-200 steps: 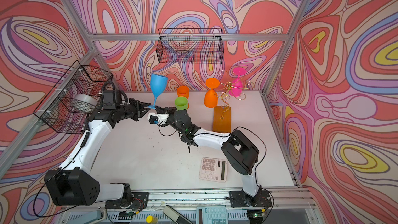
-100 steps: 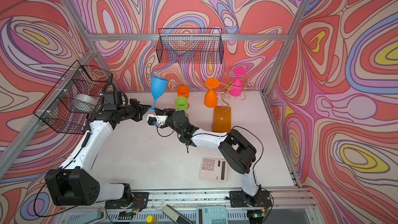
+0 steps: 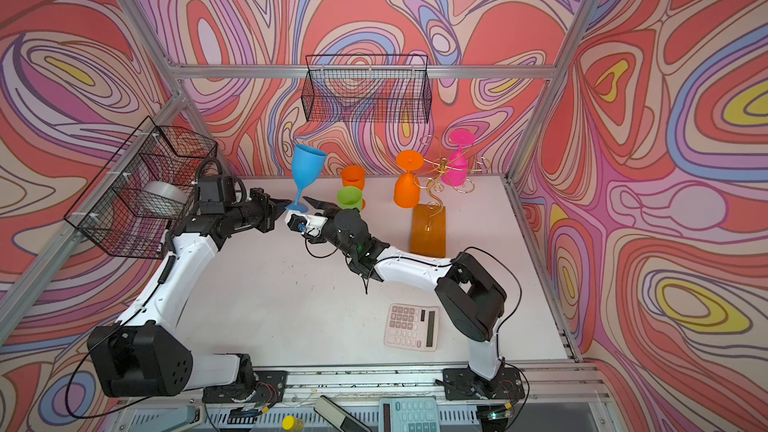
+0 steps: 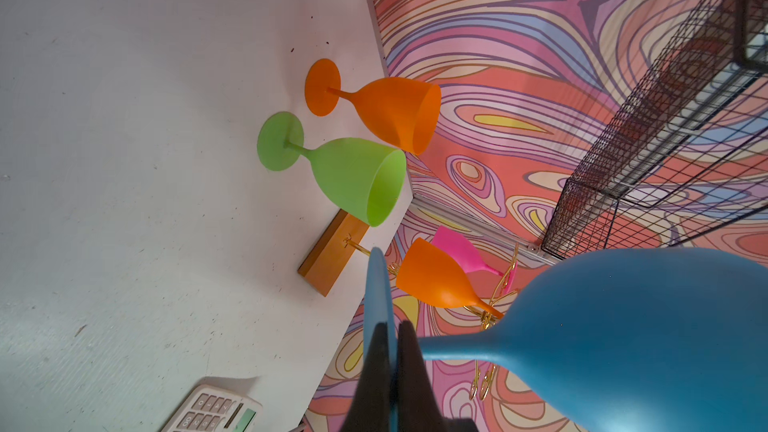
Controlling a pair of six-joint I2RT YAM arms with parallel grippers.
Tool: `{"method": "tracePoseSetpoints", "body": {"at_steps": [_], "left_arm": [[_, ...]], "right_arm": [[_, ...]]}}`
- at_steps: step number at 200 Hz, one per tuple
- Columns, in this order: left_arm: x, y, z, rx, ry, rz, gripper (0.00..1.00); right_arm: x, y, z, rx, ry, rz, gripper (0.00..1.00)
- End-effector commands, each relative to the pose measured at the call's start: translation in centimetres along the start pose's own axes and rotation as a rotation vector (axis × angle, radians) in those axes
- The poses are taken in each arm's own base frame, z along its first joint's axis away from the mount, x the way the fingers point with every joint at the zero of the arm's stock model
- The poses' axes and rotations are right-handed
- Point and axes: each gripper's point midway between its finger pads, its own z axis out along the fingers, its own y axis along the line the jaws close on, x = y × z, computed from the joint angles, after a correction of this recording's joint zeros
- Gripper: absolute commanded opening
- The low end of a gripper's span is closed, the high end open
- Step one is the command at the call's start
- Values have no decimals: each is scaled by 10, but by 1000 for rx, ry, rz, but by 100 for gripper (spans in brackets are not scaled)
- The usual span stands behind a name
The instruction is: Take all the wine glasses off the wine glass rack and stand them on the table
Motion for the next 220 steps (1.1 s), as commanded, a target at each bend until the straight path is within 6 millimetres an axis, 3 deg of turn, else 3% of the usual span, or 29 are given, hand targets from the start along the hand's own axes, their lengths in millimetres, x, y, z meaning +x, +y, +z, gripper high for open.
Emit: {"method": "tracePoseSetpoints", "body": {"at_steps": [1,36,62,130,176,220], "left_arm": [[-9,-8,9,81,12,50,0],[-10,-9,16,177,25,82,0],[-9,-8,13,196,11,139,0],[-8,2,16,246,-1,214,0],[-3,0,17,271,23,304,0],[-2,14,22,268,30,333,0]], "right_arm": [[-33,-19,-23,-38,-13,117,76],[-49,-53,-43,-83,1,323,78],[-48,-86,-50,-86,33,478,78],[-41,-140,-69,-55,64,718,78],[-39,-159,-72,-76,88,855,76],[-56,-157,-78,-160,97,908,73]]}}
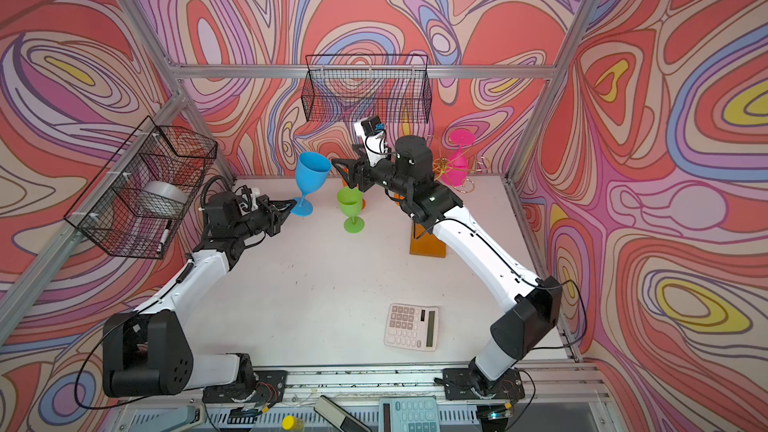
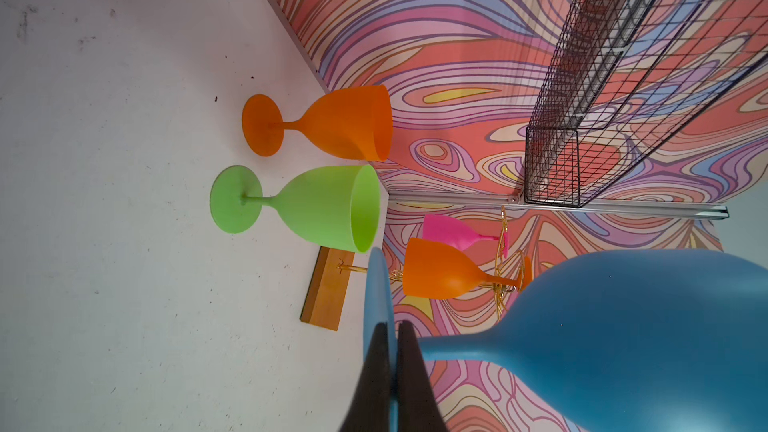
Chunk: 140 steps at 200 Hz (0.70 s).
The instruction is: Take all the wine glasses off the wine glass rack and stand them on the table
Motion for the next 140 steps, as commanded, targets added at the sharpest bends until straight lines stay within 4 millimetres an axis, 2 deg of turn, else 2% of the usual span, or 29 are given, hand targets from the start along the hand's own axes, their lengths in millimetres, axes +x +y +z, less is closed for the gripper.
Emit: {"method": "tracePoseSetpoints", "body": {"at_steps": [1,35,91,140], "left_arm": [[3,-2,-1,37,10,64,0],[3,2,-2,8,7,121,0],[2,2,-7,-64,7,240,0],[-7,-17,-15,-127,-25,434,0]], "right_arm": [[6,11,-2,-65,67,72,73],[7,30,-5,-163,141,74,68],[32,30,-8,-181,274,-7,60],[52,33,-9,-222,333,-59,54]]}}
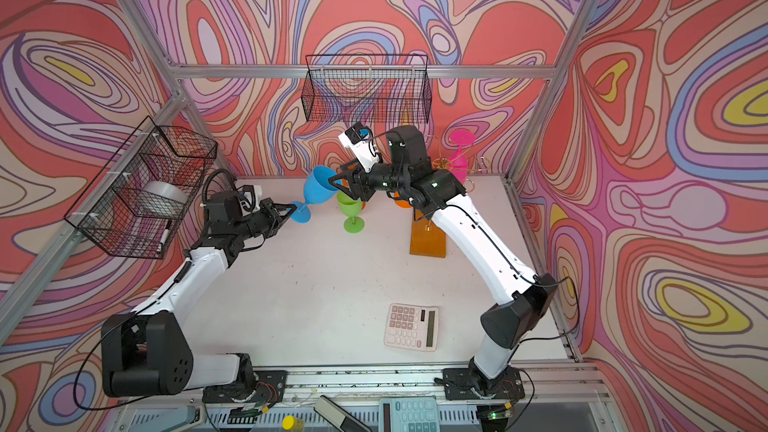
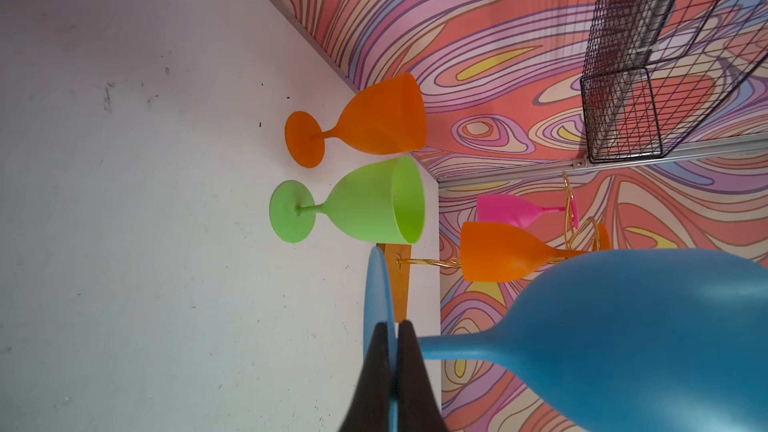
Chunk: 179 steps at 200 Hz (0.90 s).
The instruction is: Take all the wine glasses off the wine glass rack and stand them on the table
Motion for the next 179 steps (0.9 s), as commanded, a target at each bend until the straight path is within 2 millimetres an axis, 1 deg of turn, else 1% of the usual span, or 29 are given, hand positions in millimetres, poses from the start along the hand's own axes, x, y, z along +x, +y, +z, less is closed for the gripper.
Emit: {"method": "tracePoseSetpoints", "body": {"at_steps": [1,24,42,62,77,100,135,179], "left_arm": [[-11,-20,-14,-26,-39,167,0],[-20,-30,-20,-53,-65,257,0],[-22,-38,-22,-63,-71,312,0],[-24,-46,-23,-55,-81,340,0],[-23,-50,-23,-44,-84,350,0],[-18,-52,-20,-38,-72,351,0],[-14,-49,-18,-29,-72,308,0],[-16,-45,-13,-16,-91,235,0]], "right_arm": [[13,1,3,-29,53,-38,54],[20,2,6,-43,70,-48,53],[22,2,7,-45,71,-55,52],[22,3,10,-59,63,-63,51],[21,2,12,-67,54,-60,49],[20,3,17,-82,41,-50,47],[16,4,22,-107,-4,-16,43],[15,5,30,-119,-31,24,37]]}}
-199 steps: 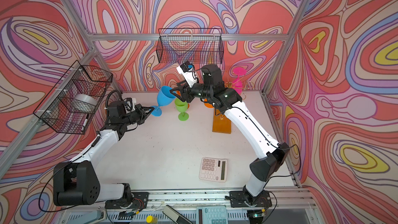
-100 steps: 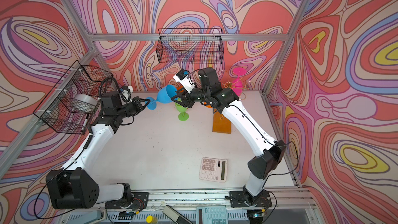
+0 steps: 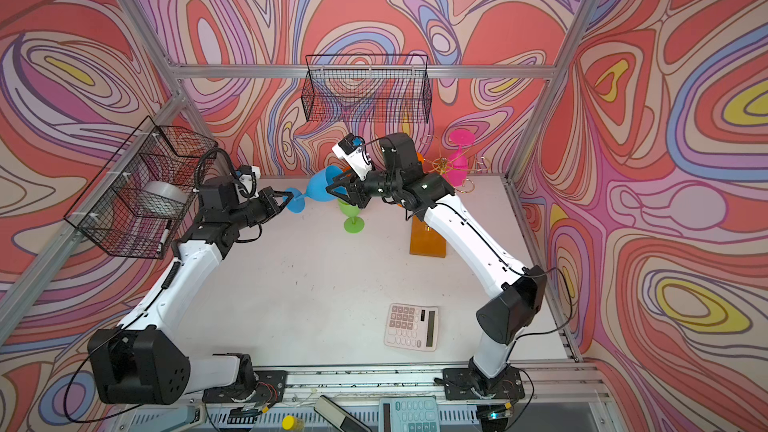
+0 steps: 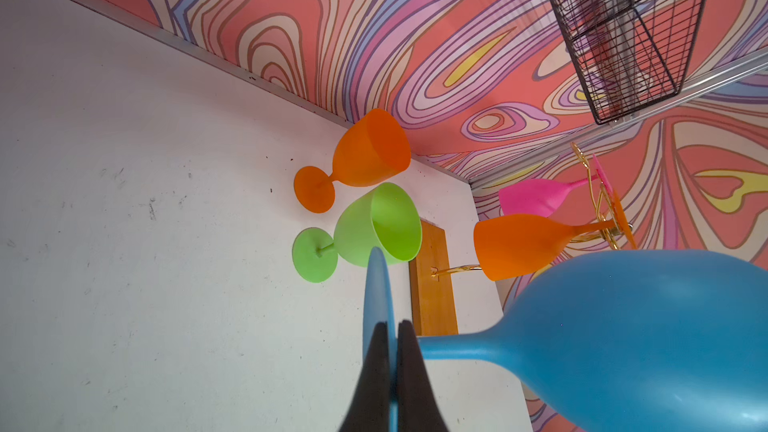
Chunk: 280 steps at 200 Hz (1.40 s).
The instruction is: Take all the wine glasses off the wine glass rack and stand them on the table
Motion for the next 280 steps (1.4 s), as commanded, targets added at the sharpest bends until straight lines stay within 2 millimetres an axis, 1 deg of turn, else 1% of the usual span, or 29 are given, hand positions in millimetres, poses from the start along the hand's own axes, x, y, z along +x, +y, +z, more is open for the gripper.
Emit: {"method": "tracePoseSetpoints", "body": {"at_steps": [1,52,100,146,163,201,221,264,280], "left_arm": [[-5,-5,-1,23,-37,-34,0],[-7,-3,3,50,-73,-112,0],[-5,-6,3,59,-76,-129,0],[-5,-8,3,67,-79,-134,0],[-5,-8,3,67,-79,-136,0],[-5,-8,4,70,-78,-141,0],[-3,-4,6,61,-75,-142,0],[1,0,7,55,-68,-144,0],[2,1,7,52,-66,-142,0]], "right_arm": [[-2,1,9,-27,-36,27,37],[2,0,19,-27,-56,60,33],[7,1,29,-43,-61,80,31],[5,-4,32,-29,-104,83,28],[2,-3,32,-33,-123,80,27],[4,-1,34,-51,-124,83,24],[-1,0,30,-37,-143,59,26],[-10,-1,17,24,-168,8,42],[-12,-1,14,36,-178,-6,45]]}}
